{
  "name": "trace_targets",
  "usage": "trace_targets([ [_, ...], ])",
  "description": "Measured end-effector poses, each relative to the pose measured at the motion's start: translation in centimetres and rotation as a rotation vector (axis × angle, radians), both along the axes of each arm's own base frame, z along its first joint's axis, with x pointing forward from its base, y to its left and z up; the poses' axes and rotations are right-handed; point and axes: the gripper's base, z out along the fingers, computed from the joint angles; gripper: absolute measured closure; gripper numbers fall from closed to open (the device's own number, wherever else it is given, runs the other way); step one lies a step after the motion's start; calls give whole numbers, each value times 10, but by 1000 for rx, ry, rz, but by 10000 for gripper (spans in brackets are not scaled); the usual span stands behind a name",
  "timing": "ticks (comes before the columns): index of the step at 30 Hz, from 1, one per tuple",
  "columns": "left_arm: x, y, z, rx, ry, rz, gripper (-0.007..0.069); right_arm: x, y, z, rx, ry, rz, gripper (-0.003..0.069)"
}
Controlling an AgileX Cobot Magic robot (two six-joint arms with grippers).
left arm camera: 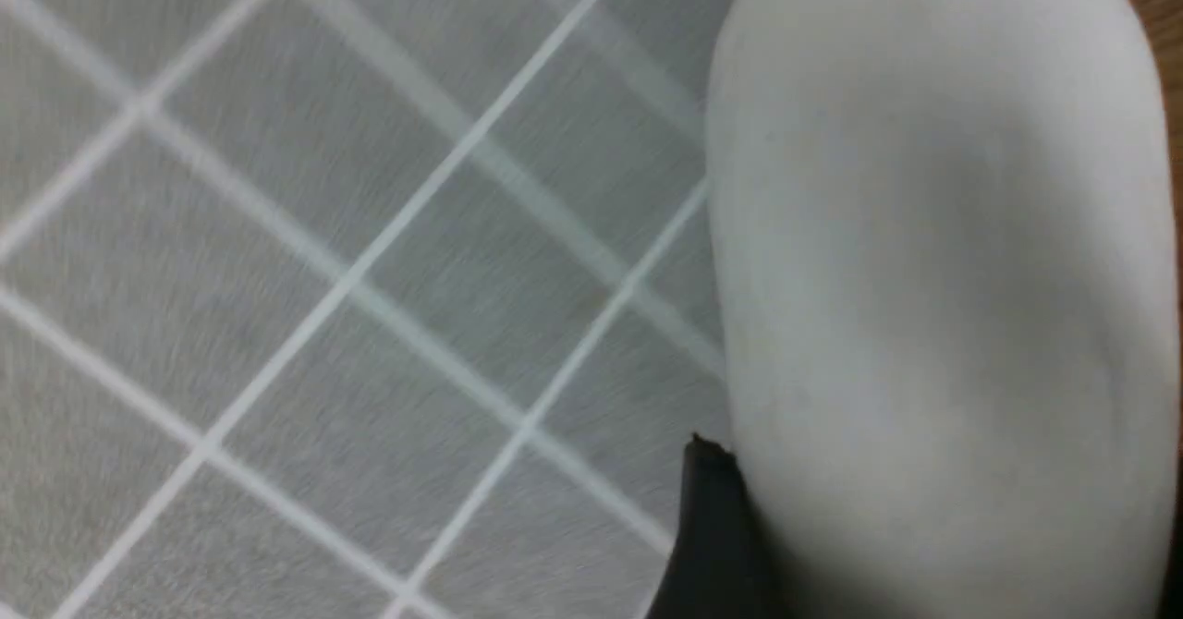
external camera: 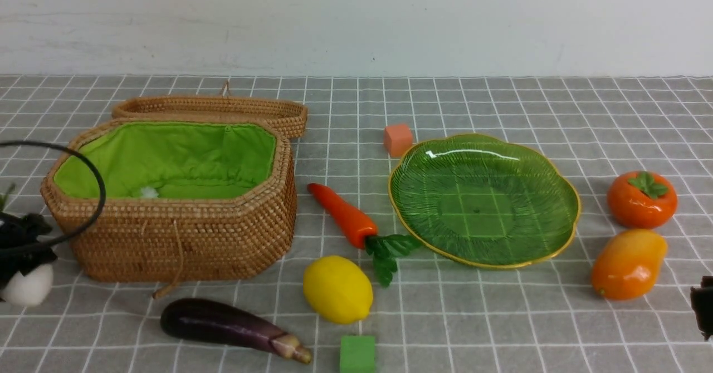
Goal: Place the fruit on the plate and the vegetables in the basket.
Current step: Take a daikon with your left arm and place it on the basket on the left.
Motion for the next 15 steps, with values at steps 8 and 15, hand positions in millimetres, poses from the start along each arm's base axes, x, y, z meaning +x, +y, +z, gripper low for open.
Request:
trace_targets([
  [8, -17, -31, 102, 255, -100, -451, 144, -3, -1, 15, 0, -73, 11, 562],
  [15, 30, -76, 136, 569, -45, -1046, 144, -10, -7, 45, -32, -206, 0, 555],
])
